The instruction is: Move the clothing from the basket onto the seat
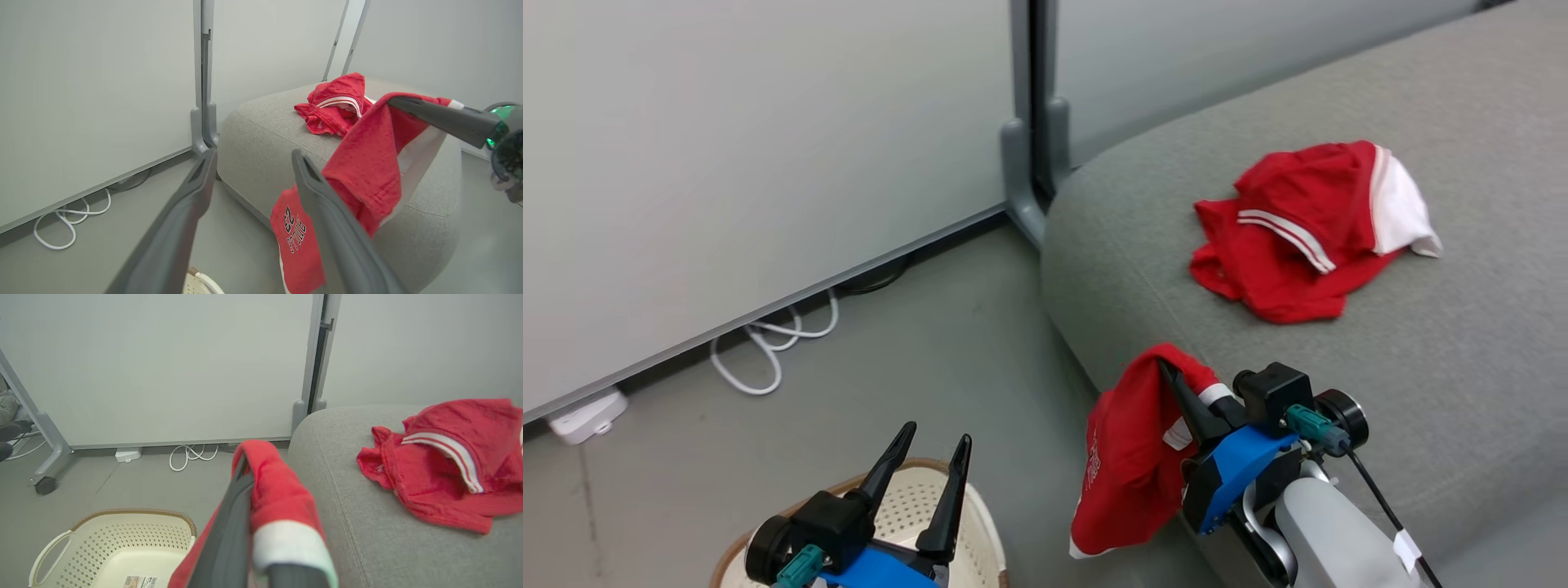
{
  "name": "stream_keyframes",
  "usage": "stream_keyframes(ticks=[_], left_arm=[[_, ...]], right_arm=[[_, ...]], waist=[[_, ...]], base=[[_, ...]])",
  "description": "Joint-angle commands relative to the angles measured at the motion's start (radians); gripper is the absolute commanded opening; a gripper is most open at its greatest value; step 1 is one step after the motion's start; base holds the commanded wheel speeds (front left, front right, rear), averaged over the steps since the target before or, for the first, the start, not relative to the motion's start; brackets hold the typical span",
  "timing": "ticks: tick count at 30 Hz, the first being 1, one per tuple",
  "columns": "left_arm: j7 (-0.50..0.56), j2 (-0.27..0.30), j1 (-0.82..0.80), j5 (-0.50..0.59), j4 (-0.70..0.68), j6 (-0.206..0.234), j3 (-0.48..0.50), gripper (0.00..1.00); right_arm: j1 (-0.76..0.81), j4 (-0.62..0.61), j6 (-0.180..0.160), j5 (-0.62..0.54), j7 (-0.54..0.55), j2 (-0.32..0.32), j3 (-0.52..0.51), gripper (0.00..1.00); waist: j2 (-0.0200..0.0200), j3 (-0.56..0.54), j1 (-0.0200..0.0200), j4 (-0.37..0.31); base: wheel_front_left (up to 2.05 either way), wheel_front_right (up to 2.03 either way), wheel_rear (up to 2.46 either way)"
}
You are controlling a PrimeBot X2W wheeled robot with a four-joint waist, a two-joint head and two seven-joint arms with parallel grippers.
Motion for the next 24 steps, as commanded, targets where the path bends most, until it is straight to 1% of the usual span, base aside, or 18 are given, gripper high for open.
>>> stream_keyframes(ticks=[1, 7, 10, 24], left_arm=[[-0.003, 0.007, -0.009, 0.000, 0.000, -0.003, 0.001, 1.00], [-0.003, 0.007, -0.006, -0.007, 0.005, -0.004, -0.009, 1.00], [-0.003, 0.012, 0.000, -0.008, 0.005, -0.004, -0.013, 1.00], [-0.003, 0.019, -0.004, -0.016, 0.007, -0.004, -0.029, 1.00]], right_arm=[[-0.004, 0.000, -0.001, -0.002, -0.007, 0.008, 0.002, 0.00], [0.001, 0.010, -0.001, -0.002, -0.013, 0.011, 0.003, 0.00], [0.000, 0.016, -0.001, 0.001, -0.015, 0.012, 0.004, 0.00], [0.006, 0.022, -0.001, -0.004, -0.020, 0.016, -0.012, 0.00]], waist=[[0.0000, 0.012, 0.0000, -0.061], [0.0000, 0.009, 0.0000, -0.121], [0.0000, 0.007, 0.0000, -0.137], [0.0000, 0.015, 0.0000, -0.139]], base=[[0.00, 0.00, 0.00], [0.00, 0.00, 0.00], [0.00, 0.00, 0.00], [0.00, 0.00, 0.00]])
